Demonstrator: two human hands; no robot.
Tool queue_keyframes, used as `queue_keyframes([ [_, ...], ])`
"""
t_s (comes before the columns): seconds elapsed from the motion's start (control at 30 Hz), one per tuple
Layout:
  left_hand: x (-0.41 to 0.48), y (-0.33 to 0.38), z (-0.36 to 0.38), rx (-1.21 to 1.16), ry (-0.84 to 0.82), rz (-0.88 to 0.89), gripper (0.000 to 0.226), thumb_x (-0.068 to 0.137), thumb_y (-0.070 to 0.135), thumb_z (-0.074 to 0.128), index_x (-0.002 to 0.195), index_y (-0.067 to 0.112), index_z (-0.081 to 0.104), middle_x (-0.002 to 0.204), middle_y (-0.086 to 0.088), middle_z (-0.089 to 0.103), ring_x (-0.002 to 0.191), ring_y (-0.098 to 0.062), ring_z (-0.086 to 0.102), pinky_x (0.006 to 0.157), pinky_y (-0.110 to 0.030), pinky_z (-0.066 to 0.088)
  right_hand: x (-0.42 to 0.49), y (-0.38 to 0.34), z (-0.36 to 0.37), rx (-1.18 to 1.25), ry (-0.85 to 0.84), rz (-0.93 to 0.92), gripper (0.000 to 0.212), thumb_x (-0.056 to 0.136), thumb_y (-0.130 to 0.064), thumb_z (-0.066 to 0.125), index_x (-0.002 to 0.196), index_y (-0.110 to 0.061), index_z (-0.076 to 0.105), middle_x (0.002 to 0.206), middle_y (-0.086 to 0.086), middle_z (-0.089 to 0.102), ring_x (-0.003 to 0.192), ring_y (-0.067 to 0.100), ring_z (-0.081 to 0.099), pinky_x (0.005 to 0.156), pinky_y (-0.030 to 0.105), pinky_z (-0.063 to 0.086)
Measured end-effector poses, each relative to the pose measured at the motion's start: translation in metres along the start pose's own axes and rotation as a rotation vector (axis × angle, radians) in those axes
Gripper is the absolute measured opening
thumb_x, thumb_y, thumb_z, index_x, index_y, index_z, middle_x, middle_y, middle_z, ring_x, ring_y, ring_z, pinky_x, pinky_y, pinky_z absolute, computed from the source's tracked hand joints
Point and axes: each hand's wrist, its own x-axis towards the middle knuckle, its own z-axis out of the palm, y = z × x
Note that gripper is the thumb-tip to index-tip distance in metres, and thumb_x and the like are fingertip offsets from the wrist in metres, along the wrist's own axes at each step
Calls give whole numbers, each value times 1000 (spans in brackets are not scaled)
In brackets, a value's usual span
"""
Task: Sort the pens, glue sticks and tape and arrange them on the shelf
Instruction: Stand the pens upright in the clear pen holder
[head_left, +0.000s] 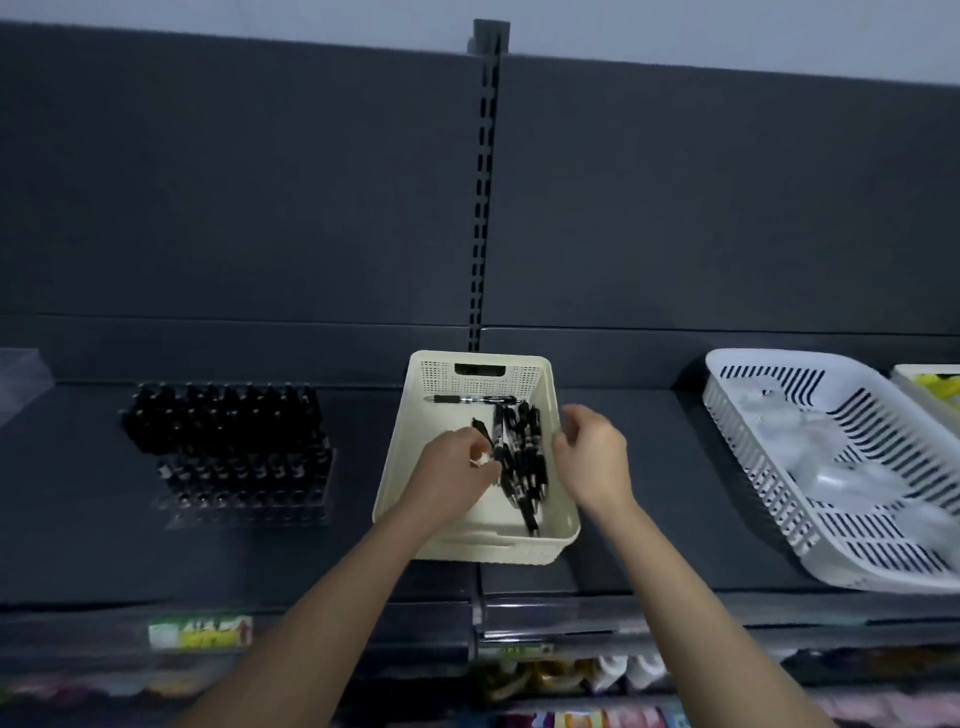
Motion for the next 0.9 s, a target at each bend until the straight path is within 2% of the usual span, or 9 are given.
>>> queue_keyframes([
  [0.17,19,0,15,71,-45,-203,49,90,29,62,132,7,47,125,-9,57,111,-23,56,79,-24,40,10,4,18,-64,-84,15,20,85,6,36,91,-3,54,88,17,59,73,25,51,59,28,34],
  [0.3,39,3,30,59,-47,-293,43,87,29,64,120,7,50,112,-6,59,105,-24,57,73,-25,39,8,7,22,-127,-101,3,22,84,8,34,94,-4,51,86,15,58,69,27,53,55,28,34],
  [0.37,52,8,41,65,-33,-298,43,82,34,67,113,8,51,110,-7,62,103,-25,60,74,-28,44,7,7,23,-148,-98,0,21,85,7,35,93,-5,50,85,14,57,67,26,51,54,28,34],
  [0.47,67,25,56,130,-31,-332,54,82,44,64,118,7,48,117,-13,57,110,-31,57,84,-35,46,6,8,24,-195,-97,2,21,86,7,36,95,-8,49,86,10,57,66,22,51,55,28,36],
  [0.57,79,31,65,133,-36,-376,53,84,40,61,120,3,48,122,-15,57,112,-31,57,86,-34,46,9,8,27,-211,-88,11,22,85,6,39,96,-9,50,83,7,56,67,21,52,54,26,36],
  [0.77,88,22,62,-55,-172,-312,22,80,26,61,93,9,67,96,-8,69,89,-25,65,70,-26,48,8,7,25,-195,-89,20,23,83,6,39,95,-10,50,81,7,55,66,23,53,54,30,40],
  [0.83,85,19,56,-220,-249,-282,8,78,16,61,81,12,67,82,-5,69,77,-21,64,63,-25,49,7,6,24,-185,-86,10,22,85,5,37,94,-10,51,80,7,56,67,23,54,54,31,42],
  [0.9,83,13,47,-406,-289,-293,11,77,4,60,76,12,66,71,-5,65,66,-19,62,59,-26,51,6,5,22,-174,-85,-8,21,85,4,37,92,-11,50,78,7,57,67,22,54,53,30,42],
])
